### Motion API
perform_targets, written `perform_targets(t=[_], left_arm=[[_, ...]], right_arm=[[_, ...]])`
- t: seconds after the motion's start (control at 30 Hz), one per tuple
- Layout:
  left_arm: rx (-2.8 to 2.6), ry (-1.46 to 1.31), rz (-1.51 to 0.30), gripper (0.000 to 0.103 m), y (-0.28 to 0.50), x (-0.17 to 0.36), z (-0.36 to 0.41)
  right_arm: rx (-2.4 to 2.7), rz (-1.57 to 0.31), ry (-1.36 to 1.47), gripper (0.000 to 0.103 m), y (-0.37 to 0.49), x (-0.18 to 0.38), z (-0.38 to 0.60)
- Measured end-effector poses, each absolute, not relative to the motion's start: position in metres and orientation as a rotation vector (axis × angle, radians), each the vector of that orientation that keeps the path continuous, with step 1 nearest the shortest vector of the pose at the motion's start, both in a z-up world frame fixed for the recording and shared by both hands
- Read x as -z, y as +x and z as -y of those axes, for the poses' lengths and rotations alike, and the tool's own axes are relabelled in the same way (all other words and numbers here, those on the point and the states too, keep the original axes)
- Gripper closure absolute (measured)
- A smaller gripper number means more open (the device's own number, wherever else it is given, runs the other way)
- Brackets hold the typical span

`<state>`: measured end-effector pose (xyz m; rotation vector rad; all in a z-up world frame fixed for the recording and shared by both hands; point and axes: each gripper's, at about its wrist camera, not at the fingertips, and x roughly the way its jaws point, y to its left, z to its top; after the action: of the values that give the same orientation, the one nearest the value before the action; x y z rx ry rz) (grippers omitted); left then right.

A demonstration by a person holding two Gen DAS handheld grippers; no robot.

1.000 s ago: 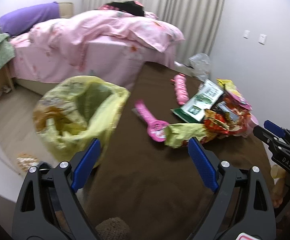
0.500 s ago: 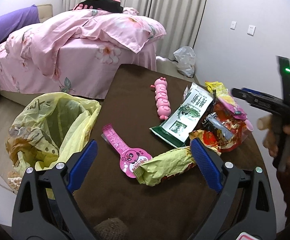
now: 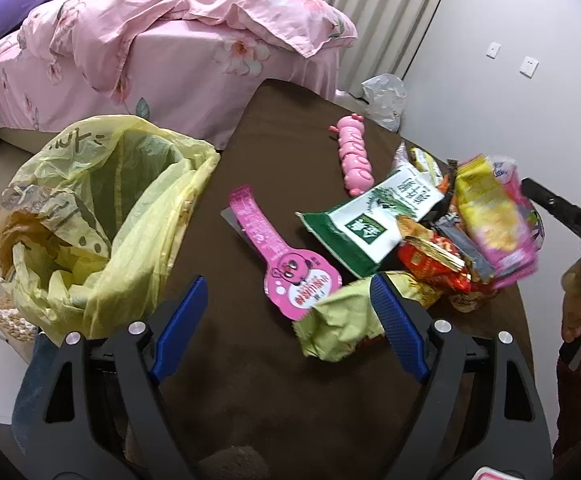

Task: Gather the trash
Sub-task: 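Reach the right tool into the snack pile and grasp the pink strip wrapper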

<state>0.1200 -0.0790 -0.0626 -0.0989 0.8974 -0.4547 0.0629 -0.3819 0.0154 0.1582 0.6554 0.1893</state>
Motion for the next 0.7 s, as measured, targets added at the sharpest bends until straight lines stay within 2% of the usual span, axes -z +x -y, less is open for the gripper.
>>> perform_targets(t=[0.4, 0.47, 0.5, 0.53, 0.7], left_arm=[[0.546, -0.051, -0.838, 0.025, 0.098, 0.041, 0.098], [0.553, -0.042, -0.832, 0.025, 0.097, 0.039, 0.102], [0.557, -0.041, -0.829, 0.026, 0.097, 0.038, 0.104], [0.56, -0.042, -0.827, 0.027, 0.098, 0.037, 0.106], [0.577, -0.042, -0.839, 0.033, 0.1, 0.037, 0.114]], right_arm=[[-0.137, -0.647, 0.172, 0.096, 0.008, -0.011, 0.396], [-0.135, -0.632, 0.193, 0.089, 0.009, -0.011, 0.404], [-0.141, -0.644, 0.21, 0.071, 0.013, -0.009, 0.409], [-0.15, -0.655, 0.212, 0.06, 0.016, -0.008, 0.41], [-0.08, -0.677, 0.147, 0.06, 0.045, 0.0, 0.407]])
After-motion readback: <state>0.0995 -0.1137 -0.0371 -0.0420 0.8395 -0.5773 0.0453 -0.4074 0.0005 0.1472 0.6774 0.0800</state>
